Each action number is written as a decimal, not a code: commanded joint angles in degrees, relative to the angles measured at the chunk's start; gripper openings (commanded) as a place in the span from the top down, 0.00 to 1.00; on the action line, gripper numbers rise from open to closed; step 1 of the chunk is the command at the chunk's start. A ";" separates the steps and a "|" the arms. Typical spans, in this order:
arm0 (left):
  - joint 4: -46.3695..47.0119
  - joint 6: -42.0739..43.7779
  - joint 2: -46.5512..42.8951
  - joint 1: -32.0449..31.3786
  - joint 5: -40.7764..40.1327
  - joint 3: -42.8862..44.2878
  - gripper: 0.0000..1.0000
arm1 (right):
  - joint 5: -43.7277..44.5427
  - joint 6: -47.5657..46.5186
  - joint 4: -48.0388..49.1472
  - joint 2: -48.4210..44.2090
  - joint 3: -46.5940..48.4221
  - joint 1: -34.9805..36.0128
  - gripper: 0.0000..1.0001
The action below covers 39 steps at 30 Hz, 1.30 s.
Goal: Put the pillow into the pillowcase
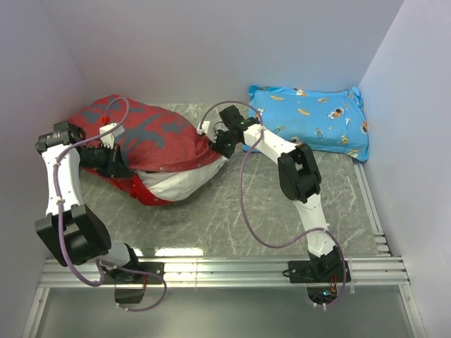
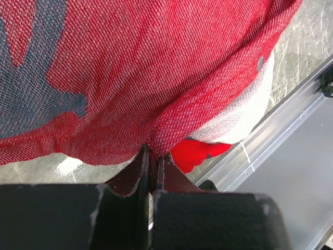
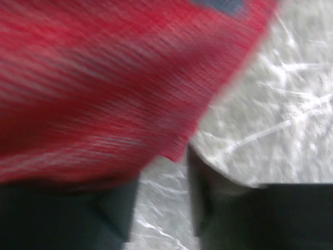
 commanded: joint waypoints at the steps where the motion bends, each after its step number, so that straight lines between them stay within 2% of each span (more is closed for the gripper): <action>1: 3.59 3.37 -1.97 1.06 1.03 2.66 1.00 | -2.91 -2.37 -1.64 -0.37 3.20 2.53 0.65; 2: 3.60 3.55 -2.15 1.58 1.02 2.22 1.00 | -3.62 -2.81 -2.43 -0.45 3.20 2.62 0.73; 3: 3.42 4.07 -2.58 1.85 1.11 1.95 1.00 | -4.06 -3.07 -3.48 -0.71 3.02 2.71 0.96; 4: 3.33 4.07 -2.76 2.02 1.02 1.78 1.00 | -3.54 -2.90 -4.89 -1.76 2.67 2.53 1.00; 7: 4.30 2.32 -3.64 2.29 1.55 1.95 1.00 | -6.76 -0.98 -10.41 -6.23 0.91 -0.88 1.00; 8: 4.91 1.36 -3.90 2.38 2.77 2.99 1.00 | -8.18 1.03 -12.18 -7.73 0.65 -4.38 1.00; 10: 8.59 -4.08 -5.13 2.29 4.53 4.58 1.00 | -11.87 2.72 -18.57 -12.46 1.96 -7.99 1.00; 13: 17.98 -15.76 -6.89 0.37 9.45 8.18 1.00 | -23.19 9.21 -21.94 -20.45 4.42 -15.56 1.00; 14: 20.71 -18.31 -7.59 -0.78 9.81 9.67 1.00 | -29.31 14.19 -21.60 -22.58 4.86 -17.05 1.00; 15: 24.04 -24.34 -9.25 -1.66 10.16 9.77 1.00 | -31.98 17.28 -20.56 -24.78 5.13 -20.03 1.00; 16: 33.04 -28.06 -10.22 -2.80 10.69 9.51 1.00 | -34.27 20.88 -15.85 -29.32 4.35 -20.93 1.00; 17: 36.96 -31.49 -11.28 -2.98 11.13 9.16 1.00 | -35.43 28.40 -12.58 -31.72 3.12 -21.89 1.00; 18: 41.00 -36.65 -12.68 -3.25 12.26 9.16 1.00 | -36.48 31.26 -9.76 -34.09 -0.02 -23.12 1.00; 20: 47.70 -40.38 -13.48 -3.77 12.97 9.77 1.00 | -35.01 34.96 -4.21 -40.07 -4.68 -23.40 1.00; 21: 47.80 -39.88 -13.83 -3.69 13.06 10.12 1.00 | -30.13 34.55 -3.33 -41.74 -6.80 -22.96 1.00; 22: 46.85 -38.57 -13.84 -3.43 12.02 10.47 1.00 | -26.86 33.32 -4.19 -43.76 -8.82 -21.30 0.98; 23: 43.97 -36.64 -13.92 -2.81 11.49 10.56 1.00 | -23.43 28.87 -5.50 -44.13 -12.15 -20.24 0.82; 24: 42.55 -35.92 -14.27 -1.85 11.39 10.22 1.00 | -18.44 27.26 -7.00 -43.96 -13.49 -19.19 0.53; 25: 41.05 -35.31 -14.36 1.29 13.74 9.95 1.00 | -17.00 26.38 -9.88 -42.74 -14.63 -17.70 0.49; 27: 38.67 -35.12 -15.15 3.95 15.52 9.69 1.00 | -16.37 25.05 -12.10 -41.50 -18.84 -16.11 0.44; 28: 38.93 -36.08 -15.50 5.70 16.13 9.68 1.00 | -15.84 26.01 -8.63 -42.02 -21.74 -15.41 0.44; 29: 39.28 -37.66 -15.85 6.24 17.71 10.21 1.00 | -15.58 28.89 -5.37 -42.81 -28.64 -14.01 0.43; 30: 40.93 -38.80 -16.21 6.59 17.98 10.56 1.00 | -14.36 31.00 -1.34 -43.69 -32.10 -13.21 0.42; 31: 41.73 -40.03 -16.21 6.77 17.81 11.00 1.00 | -12.26 33.64 6.88 -44.91 -35.27 -12.42 0.41; 35: 41.74 -44.26 -13.23 6.95 18.42 17.66 1.00 | -11.26 50.30 25.30 -45.28 -48.01 -10.83 0.39; 37: 42.70 -45.93 -11.56 7.04 18.51 19.26 1.00 | -10.66 55.35 35.47 -45.19 -51.37 -10.04 0.39; 39: 43.76 -48.04 -10.50 7.21 18.60 20.84 1.00 | -11.36 60.72 40.61 -43.88 -53.40 -8.29 0.38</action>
